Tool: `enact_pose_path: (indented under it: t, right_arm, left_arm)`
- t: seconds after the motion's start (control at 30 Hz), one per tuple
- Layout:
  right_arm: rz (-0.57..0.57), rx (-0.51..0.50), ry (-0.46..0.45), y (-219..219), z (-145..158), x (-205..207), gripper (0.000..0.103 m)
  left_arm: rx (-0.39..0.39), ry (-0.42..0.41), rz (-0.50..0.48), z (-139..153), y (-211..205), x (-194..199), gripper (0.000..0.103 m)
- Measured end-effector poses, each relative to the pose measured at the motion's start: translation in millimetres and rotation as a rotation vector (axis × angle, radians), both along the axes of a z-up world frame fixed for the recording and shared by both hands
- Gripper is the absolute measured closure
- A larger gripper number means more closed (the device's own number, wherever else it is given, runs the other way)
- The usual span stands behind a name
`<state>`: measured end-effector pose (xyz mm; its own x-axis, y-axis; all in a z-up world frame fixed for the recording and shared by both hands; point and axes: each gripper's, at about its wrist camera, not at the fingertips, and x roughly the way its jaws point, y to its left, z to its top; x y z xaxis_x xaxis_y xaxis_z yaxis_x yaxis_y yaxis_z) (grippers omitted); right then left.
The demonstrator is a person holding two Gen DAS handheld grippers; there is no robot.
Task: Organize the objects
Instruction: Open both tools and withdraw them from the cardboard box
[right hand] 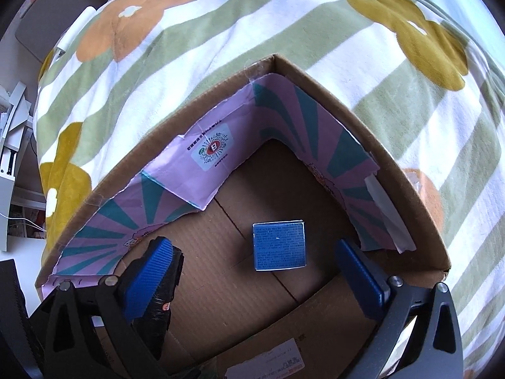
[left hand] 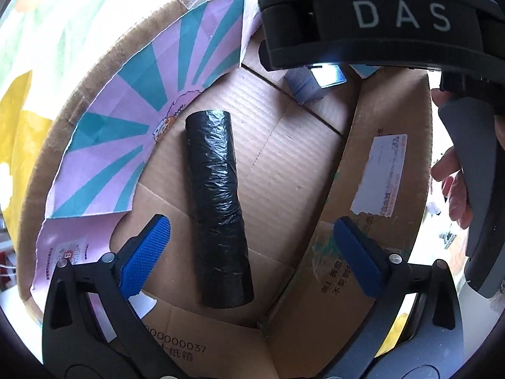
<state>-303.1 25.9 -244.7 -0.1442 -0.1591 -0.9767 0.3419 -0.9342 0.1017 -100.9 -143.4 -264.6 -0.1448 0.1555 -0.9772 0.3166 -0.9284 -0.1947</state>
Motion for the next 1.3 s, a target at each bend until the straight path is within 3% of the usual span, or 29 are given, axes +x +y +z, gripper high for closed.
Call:
enact_pose_path:
  t: [0.27, 0.6, 0.73, 1.0, 1.3]
  right_arm:
    - [0.016, 0.000, 0.026, -7, 18, 4, 0.000]
    - [-0.060, 0.000, 0.085, 11, 75, 41, 0.001]
    - [-0.119, -0.004, 0.111, 23, 104, 63, 0.001]
    - [-0.265, 0.011, 0.179, 62, 163, 120, 0.001]
    - [-0.529, 0.057, 0.254, 125, 218, 202, 0.000]
  left_arm:
    - [-0.027, 0.032, -0.015, 16, 10, 1, 0.000]
    - [-0.093, 0.128, -0.107, 72, 29, 10, 0.000]
    - [-0.093, 0.161, -0.147, 100, 7, 18, 0.000]
    - [-0.118, 0.233, -0.219, 158, 28, 46, 0.000]
    - [-0.093, 0.342, -0.334, 226, 54, 56, 0.000]
